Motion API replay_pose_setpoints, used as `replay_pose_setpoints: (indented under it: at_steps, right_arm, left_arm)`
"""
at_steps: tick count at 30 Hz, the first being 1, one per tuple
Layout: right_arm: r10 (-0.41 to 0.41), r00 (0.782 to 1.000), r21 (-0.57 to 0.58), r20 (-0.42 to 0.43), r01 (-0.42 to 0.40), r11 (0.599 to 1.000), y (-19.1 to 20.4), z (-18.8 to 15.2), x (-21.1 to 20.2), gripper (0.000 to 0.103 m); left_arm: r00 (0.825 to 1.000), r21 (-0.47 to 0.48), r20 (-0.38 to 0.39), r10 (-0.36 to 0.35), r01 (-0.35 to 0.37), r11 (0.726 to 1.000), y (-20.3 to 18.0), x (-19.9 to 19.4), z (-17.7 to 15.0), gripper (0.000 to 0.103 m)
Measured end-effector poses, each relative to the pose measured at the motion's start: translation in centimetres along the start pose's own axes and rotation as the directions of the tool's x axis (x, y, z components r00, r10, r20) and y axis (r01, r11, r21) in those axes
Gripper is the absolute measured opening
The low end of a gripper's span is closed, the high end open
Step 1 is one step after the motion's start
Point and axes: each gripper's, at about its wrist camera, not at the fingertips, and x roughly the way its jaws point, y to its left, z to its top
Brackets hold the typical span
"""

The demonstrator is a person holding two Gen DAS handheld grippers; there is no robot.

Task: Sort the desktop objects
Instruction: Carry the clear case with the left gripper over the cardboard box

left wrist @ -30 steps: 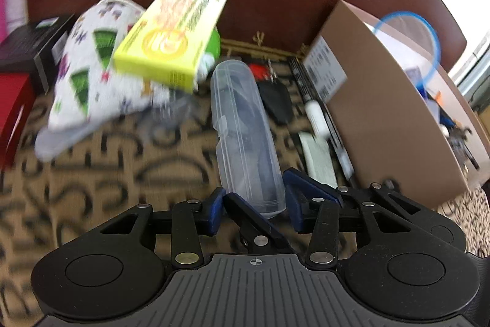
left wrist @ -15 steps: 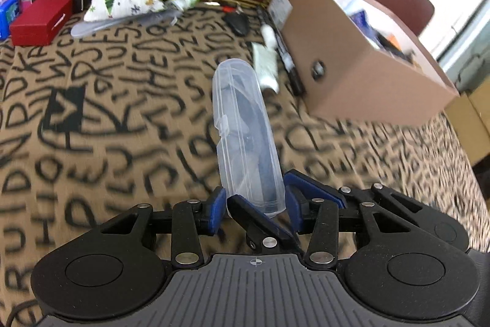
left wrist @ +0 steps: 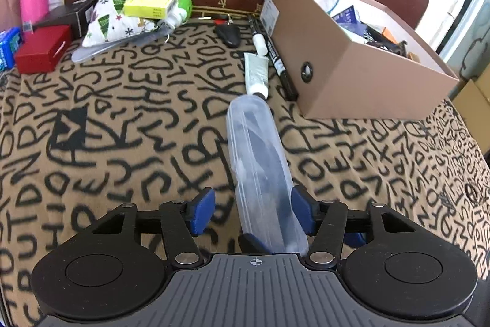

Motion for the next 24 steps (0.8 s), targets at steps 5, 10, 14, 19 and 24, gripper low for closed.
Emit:
replay_pose_setpoints:
  at_steps: [5, 10, 14, 19, 24]
  right_arm:
    - [0.006, 1.000, 0.021, -0.023, -0.006, 1.000, -0.5, 0.1, 1.3, 0.060]
    - [0.011, 0.999, 0.020, -0.034, -0.010, 1.000, -0.8, -0.1, 2.0, 0.057]
    - [0.029, 0.999, 0.030, -0.032, -0.028, 0.999, -1.2, -0.2, 1.9, 0.054]
    - [0.018, 1.000, 0.019, 0.014, -0.018, 1.000, -1.7, 0.2, 0.1, 0.053]
    - [-0.026, 0.990, -0.005, 0.138, 0.027, 1.000, -2.9, 2.1, -3.2, 0.053]
  left_arm:
    - [0.999, 0.022, -0.037, -0.039, 0.039, 0.999, -0.1, 1.1, 0.6, 0.054]
    - [0.997, -0.005, -0.065, -0.049, 0.049, 0.999, 0.0, 2.4, 0.7, 0.060]
    - [0.997, 0.030, -0.066, -0.045, 0.047, 0.998, -0.7, 2.5, 0.6, 0.054]
    - [0.998, 0.024, -0.024, -0.060, 0.060, 0.998, -2.0, 0.7, 1.1, 0.054]
    - [0.991, 0.083, 0.089, -0.097, 0.089, 0.993, -5.4, -2.4, 3.1, 0.054]
